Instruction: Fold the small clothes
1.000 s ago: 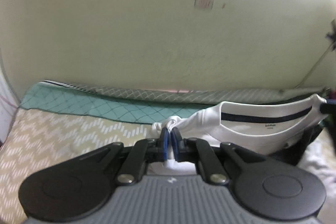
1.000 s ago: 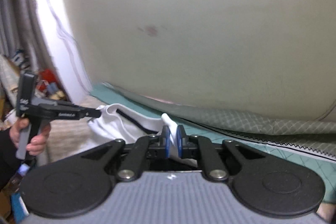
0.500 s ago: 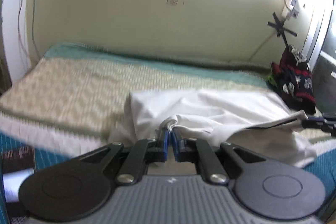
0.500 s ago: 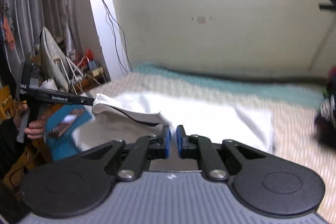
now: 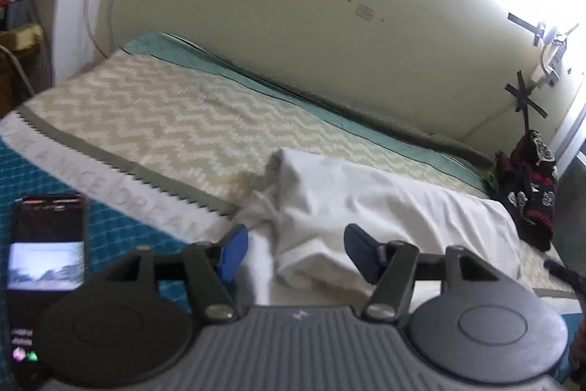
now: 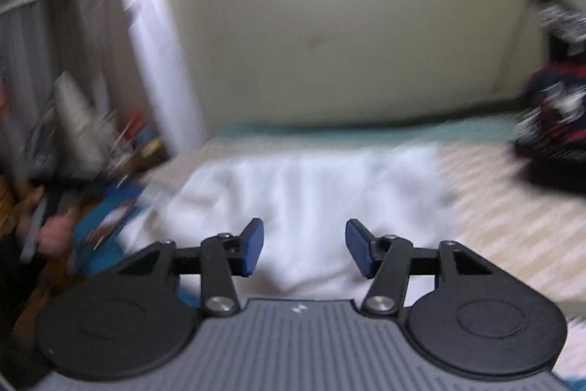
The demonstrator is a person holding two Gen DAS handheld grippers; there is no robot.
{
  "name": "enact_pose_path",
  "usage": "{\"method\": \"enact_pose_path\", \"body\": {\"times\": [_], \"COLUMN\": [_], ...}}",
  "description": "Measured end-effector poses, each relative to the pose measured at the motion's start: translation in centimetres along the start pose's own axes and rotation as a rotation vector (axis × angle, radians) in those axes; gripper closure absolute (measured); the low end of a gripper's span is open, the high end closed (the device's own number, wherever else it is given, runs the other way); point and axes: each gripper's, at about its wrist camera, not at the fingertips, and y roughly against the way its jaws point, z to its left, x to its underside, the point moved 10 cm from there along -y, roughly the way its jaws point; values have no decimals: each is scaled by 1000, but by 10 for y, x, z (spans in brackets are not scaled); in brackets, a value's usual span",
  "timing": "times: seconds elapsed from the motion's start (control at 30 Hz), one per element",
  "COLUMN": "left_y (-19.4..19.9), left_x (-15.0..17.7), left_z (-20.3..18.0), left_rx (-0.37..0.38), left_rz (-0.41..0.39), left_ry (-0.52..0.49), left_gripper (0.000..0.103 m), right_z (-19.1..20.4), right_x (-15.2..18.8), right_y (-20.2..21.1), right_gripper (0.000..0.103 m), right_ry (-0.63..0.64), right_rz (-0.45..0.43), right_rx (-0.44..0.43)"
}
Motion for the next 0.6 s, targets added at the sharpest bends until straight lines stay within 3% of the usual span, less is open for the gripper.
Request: {"method": "enact_pose_path", "body": {"times": [0.13, 0.17, 0.2, 0.27, 0.3, 0.33, 0.43, 0.6], "left_y": [-35, -44, -52, -59, -60, -57, -36, -13], "left_x": [9, 13, 15, 16, 15, 14, 6, -1], "left_z": [-15, -18, -19, -18, -16, -14, -10, 2], "left_rx": [25, 26, 21, -12, -27, -28, -25, -46], "left_rz": [72, 92, 106, 113, 113, 113, 85, 84], "left_ry": [-18, -18, -21, -46, -50, -43, -57, -43], "left_gripper": [49, 56, 69, 92, 94, 95, 95, 95], "right_z": [-49, -58, -64, -67, -68, -67, -45, -29], "right_x": [-9, -2, 6, 20, 25, 28, 22, 16], "right_y": [-12, -19, -28, -41, -46, -47, -29, 10], "right_gripper": [49, 49, 52, 69, 91, 101, 101, 102], "right_ry": [-132, -141, -156, -208, -235, -254, -265, -205], "right_rz": [-18, 2, 27, 71, 87, 94, 49, -18], "right_rx": [119, 152, 163, 135, 124, 122, 65, 104]}}
